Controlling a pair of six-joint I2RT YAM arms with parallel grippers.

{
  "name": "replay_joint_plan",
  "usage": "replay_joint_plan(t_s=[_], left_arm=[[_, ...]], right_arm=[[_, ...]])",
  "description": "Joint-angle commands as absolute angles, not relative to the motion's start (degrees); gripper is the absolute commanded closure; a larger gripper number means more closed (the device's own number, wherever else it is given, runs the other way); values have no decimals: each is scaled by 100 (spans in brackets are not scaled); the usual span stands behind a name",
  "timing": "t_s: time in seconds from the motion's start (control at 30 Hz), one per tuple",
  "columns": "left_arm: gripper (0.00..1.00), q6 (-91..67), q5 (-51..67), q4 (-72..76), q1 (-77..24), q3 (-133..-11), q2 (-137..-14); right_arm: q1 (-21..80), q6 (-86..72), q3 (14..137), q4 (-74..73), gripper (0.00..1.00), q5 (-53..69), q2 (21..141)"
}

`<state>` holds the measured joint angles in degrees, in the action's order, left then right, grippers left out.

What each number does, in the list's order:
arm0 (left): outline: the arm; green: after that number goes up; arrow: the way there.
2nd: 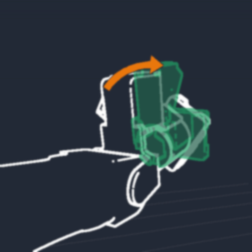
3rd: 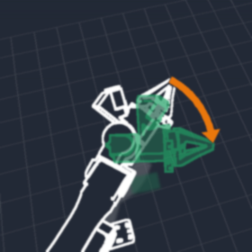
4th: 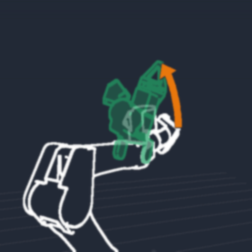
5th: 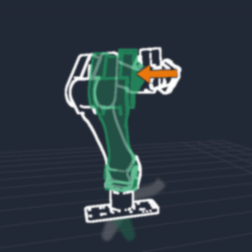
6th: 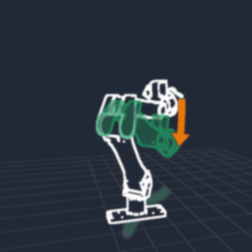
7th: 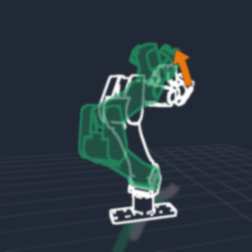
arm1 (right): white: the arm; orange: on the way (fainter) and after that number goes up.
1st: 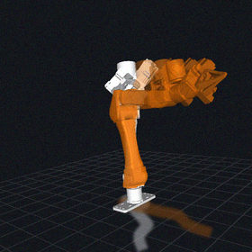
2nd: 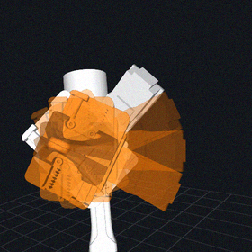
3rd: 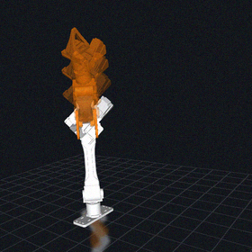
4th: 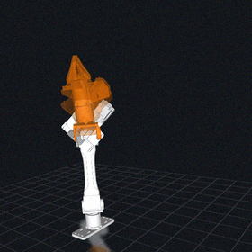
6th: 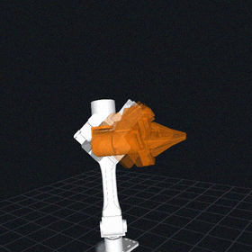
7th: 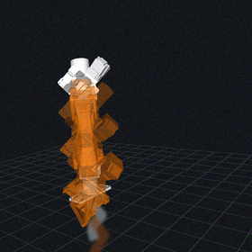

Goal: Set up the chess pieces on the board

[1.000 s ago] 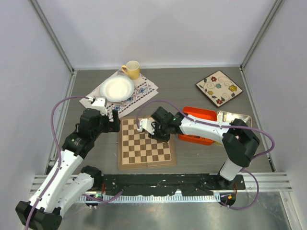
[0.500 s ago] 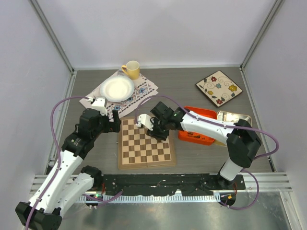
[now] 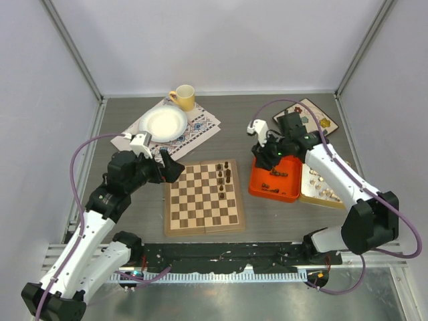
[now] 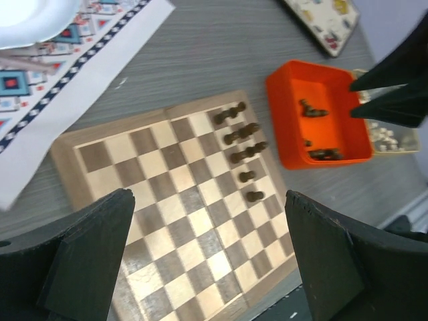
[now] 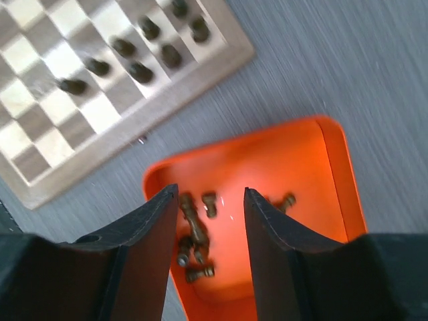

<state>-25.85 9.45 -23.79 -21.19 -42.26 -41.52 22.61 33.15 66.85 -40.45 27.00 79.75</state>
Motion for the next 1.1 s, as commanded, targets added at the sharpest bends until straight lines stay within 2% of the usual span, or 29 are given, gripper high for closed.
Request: replay_joint_plan(t_s=[0.0,0.13,0.3,0.67,0.87,0.97,1.07], left_arm=[[0,-3172,1942,-1363,-2092,-4131,-4227],[1,-3357,2328,-1081,-2092,-4026,-4411],[1,-3594,2513,-756,-2092,-3797,-4439],[0,-3744,2566,-668,-2092,-3472,-4184],[0,-3762,2654,-633,-2092,-3454,-4210],[0,-3797,2742,-545,-2092,-3445,-4210],[1,-3850,3031,-370,-2092,-3410,-4236]], right_arm=[[1349,3716,6215,-4139,50,2848,7971],[722,5084,5933,-4245,48,2769,8279],[439,6467,5871,-4219,46,2550,8770],[431,7128,6108,-4122,51,2224,9711],[448,7216,6091,-4078,57,2496,9809],[448,7163,6126,-4096,66,2522,9879],[448,7058,6178,-4201,82,2531,9897]])
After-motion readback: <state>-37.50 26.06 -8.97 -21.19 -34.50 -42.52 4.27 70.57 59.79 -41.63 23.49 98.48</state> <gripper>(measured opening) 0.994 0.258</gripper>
